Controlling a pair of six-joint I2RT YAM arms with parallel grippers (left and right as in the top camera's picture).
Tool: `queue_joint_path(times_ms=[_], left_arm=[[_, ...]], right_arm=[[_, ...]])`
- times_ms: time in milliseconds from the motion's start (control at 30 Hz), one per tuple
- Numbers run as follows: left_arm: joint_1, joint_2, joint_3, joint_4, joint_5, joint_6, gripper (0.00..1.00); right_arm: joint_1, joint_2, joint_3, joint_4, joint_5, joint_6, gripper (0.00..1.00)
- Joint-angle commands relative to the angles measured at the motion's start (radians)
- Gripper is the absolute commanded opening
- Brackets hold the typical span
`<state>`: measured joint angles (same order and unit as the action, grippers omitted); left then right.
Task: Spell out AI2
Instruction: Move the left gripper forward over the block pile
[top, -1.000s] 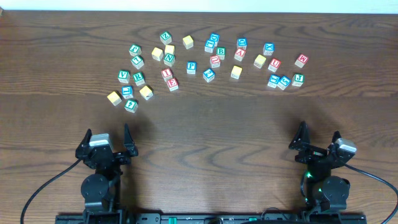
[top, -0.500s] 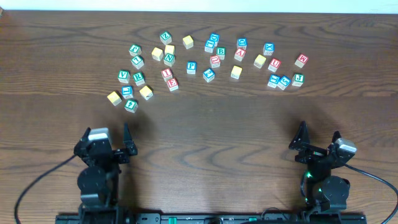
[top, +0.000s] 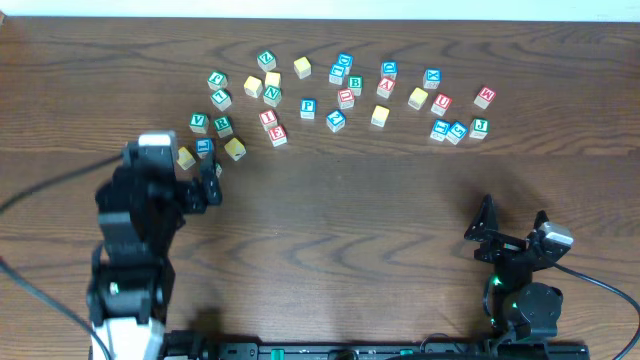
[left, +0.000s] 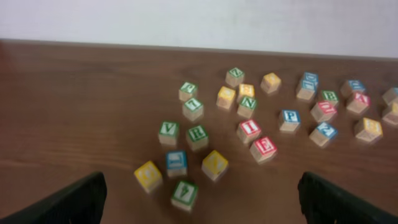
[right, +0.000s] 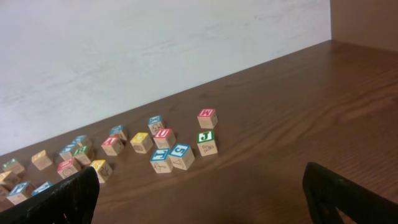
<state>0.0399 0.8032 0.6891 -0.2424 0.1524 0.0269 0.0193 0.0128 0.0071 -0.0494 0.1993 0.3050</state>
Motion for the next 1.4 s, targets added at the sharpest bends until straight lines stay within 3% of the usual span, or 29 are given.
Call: queue_joint_path(times_ms=[0, 367, 533, 1067, 1367], left_arm=[[-0.036, 0.139, 0.171, -0.071, 0.043, 0.006, 0.98], [-0.135, 0.56, 0.613, -0.372, 0.042, -0.09, 0.98], [-0.177, 0.723, 0.804, -0.573, 0.042, -0.079, 0.97], [-0.199, 0.763, 0.807, -0.551, 0.046, -0.043, 0.98], [-0.198, 0.793, 0.813, -0.496, 0.011, -0.129, 0.98]], right_arm=[[0.006, -0.004, -0.002, -0.003, 0.008, -0.01, 1.0], [0.006, -0.004, -0.002, -0.003, 0.008, -0.011, 0.99], [0.006, -0.004, -0.002, -0.003, 0.008, -0.01, 0.99], [0.006, -0.004, -0.002, -0.003, 0.008, -0.01, 0.99], [0.006, -0.004, -0.002, -0.003, 0.008, -0.011, 0.99]])
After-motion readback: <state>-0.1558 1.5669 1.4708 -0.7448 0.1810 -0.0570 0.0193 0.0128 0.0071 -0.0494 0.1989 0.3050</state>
